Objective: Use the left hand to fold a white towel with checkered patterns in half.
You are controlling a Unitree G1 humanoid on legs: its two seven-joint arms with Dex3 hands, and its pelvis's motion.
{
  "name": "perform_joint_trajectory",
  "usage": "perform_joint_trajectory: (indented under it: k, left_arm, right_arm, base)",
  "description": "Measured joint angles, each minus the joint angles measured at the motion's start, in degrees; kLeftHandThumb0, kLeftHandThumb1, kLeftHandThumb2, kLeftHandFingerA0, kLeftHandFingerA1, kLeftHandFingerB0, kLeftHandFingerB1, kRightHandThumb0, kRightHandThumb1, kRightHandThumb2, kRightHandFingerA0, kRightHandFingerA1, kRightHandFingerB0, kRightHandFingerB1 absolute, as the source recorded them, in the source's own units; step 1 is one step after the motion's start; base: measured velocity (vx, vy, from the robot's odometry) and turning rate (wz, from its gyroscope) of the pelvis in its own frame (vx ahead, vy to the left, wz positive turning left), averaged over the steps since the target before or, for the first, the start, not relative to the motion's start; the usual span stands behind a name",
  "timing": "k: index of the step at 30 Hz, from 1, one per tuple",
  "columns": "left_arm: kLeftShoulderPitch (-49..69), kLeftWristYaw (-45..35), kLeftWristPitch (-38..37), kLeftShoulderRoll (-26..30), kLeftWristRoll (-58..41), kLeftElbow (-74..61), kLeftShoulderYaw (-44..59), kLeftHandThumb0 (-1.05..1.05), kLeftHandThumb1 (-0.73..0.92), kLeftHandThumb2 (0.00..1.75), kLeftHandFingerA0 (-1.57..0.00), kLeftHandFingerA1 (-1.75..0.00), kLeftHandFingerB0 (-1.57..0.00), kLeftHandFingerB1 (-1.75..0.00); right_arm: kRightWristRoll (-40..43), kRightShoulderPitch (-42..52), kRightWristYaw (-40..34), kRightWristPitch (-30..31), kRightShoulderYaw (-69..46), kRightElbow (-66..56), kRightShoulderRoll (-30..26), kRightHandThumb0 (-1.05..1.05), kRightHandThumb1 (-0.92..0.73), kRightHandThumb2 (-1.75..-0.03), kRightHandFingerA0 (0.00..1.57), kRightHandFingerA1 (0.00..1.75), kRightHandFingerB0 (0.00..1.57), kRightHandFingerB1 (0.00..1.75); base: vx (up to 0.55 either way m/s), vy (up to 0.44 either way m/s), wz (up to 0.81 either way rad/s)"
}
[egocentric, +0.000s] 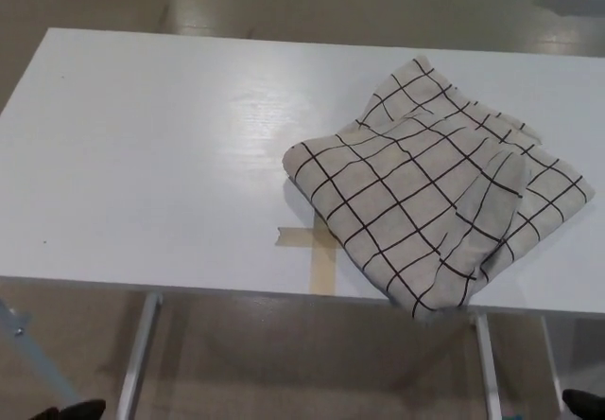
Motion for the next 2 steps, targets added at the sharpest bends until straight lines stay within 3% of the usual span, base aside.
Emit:
perform_joint_trajectory:
  k: [2]
  left_arm:
    - [-1.0, 1.9, 0.6, -0.3, 0.2, 1.4, 0.0, -0.77, 0.59, 0.59, -0.28, -0.34, -0.27, -0.31]
  right_arm:
    - [-0.4, -0.8, -0.5, -0.4, 0.1, 0.4, -0.2, -0.48, -0.63, -0.59, 0.52, 0.62, 0.54, 0.52]
  base:
    - [0.00, 0.000, 0.00]
